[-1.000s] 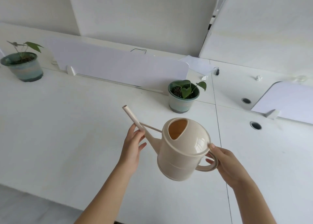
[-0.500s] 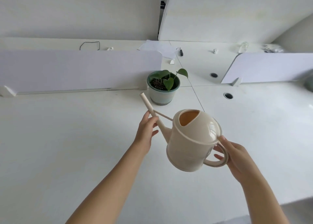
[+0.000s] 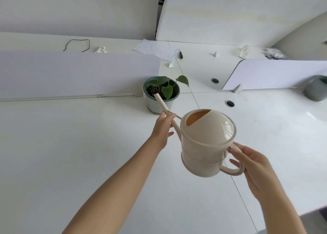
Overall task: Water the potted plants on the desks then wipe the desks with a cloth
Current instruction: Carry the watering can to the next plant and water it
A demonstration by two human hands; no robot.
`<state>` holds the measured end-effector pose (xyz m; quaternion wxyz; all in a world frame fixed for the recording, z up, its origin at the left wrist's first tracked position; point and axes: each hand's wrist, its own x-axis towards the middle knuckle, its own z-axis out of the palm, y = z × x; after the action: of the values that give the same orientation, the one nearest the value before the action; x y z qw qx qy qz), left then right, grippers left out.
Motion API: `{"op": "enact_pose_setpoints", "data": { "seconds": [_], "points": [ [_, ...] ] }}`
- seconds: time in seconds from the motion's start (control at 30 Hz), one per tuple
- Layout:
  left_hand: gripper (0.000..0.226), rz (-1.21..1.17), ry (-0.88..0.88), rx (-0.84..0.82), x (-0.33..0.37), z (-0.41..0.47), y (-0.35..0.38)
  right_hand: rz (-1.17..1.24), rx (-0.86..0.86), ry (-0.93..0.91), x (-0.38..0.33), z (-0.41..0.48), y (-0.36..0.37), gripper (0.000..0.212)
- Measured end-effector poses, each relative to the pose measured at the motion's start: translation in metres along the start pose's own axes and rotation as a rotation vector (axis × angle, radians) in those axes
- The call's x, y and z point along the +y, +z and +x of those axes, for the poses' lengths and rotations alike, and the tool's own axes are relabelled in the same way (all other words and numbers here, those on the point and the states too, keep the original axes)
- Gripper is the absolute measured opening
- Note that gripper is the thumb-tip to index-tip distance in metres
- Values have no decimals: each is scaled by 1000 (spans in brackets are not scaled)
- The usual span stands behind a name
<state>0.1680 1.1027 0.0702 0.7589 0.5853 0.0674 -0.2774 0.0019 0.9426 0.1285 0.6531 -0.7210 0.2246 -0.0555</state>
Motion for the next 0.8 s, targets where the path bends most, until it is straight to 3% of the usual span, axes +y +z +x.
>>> {"op": "enact_pose_setpoints", "data": {
  "seconds": [0.23, 0.27, 0.37, 0.4, 0.53, 0.63, 0.8],
  "points": [
    [12, -32, -20, -23, 14, 22, 5, -17, 6, -79, -17, 22, 7, 67],
    [9, -41, -25, -30, 15, 24, 4, -26, 19, -69, -17, 25, 9, 60],
    [9, -54, -39, -40, 16, 30, 0, -24, 76, -20, -19, 34, 13, 12],
    [10, -54, -43, -41, 16, 32, -1, -26, 93, -11, -19, 37, 14, 11],
    [9, -49, -57, -37, 17, 42, -3, -48, 104, -8, -20, 46, 18, 49],
    [7, -67, -60, -34, 17, 47, -3, -48, 89, -18, -25, 50, 23, 45],
    [14, -91, -82, -50, 17, 53, 5, -71, 156, -48, -34, 53, 25, 62]
  ]
}}
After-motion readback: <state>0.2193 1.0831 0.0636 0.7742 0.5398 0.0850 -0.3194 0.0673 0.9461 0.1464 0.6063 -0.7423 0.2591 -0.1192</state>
